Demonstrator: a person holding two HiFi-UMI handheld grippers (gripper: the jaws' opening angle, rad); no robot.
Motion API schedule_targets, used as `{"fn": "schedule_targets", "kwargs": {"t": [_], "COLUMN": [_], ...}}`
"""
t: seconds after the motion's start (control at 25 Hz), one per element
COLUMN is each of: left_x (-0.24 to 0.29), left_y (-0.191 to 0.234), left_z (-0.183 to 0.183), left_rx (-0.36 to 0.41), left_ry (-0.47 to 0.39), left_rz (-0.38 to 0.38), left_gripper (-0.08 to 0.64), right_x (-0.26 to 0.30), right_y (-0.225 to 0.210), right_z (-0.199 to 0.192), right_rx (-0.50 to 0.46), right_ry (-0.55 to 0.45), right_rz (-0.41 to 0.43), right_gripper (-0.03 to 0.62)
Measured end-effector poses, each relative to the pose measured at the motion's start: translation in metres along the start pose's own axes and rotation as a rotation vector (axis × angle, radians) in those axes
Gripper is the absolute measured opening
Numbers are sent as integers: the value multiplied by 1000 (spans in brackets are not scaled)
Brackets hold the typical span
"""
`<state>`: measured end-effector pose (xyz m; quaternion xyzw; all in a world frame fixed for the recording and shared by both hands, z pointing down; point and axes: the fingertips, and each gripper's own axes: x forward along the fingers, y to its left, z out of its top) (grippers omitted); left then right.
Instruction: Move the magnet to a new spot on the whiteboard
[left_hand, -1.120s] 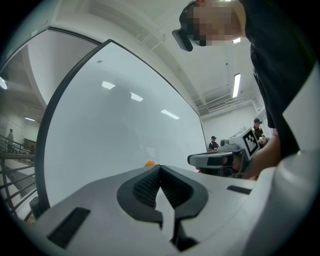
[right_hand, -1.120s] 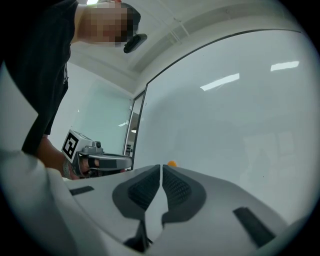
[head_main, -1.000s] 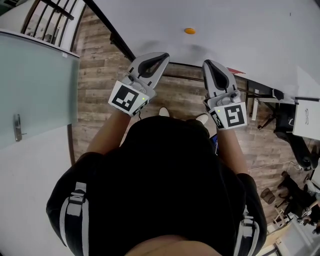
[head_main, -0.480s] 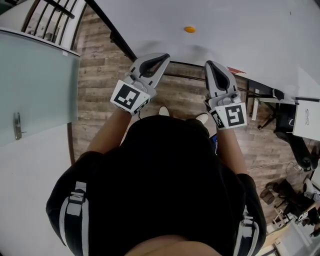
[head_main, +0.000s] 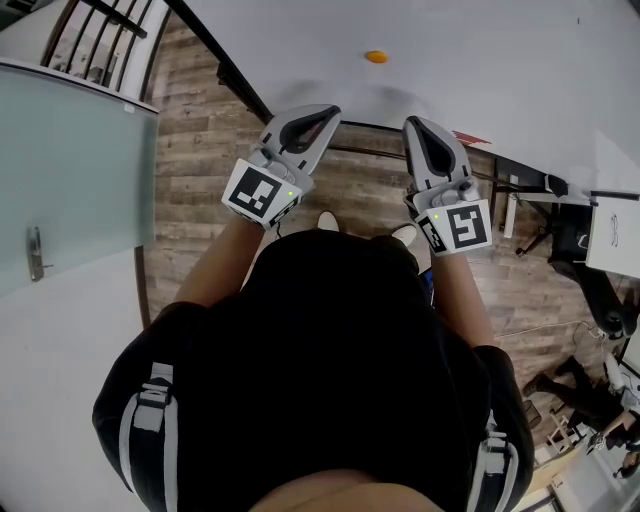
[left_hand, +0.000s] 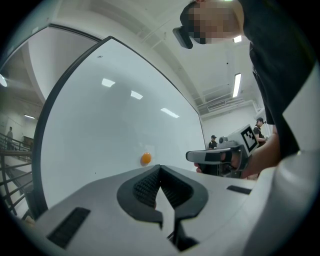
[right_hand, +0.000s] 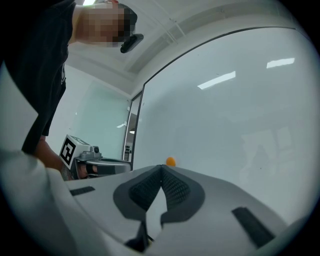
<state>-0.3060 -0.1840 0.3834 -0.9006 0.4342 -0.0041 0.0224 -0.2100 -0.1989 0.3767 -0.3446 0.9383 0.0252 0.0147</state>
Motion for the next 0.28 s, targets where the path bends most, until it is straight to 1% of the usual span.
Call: {"fn": "schedule_targets", "kwargs": {"t": [0.28], "left_x": [-6], "left_y": [-1], "left_z": [1], "left_rx": [2], "left_ry": [-2], "left_rz": [-3], "left_gripper": [2], "right_x": [0], "right_y": [7], "right_z": [-1], "right_rx": [-2], "right_ry": [7], "right_rz": [1], "right_gripper": [0]}}
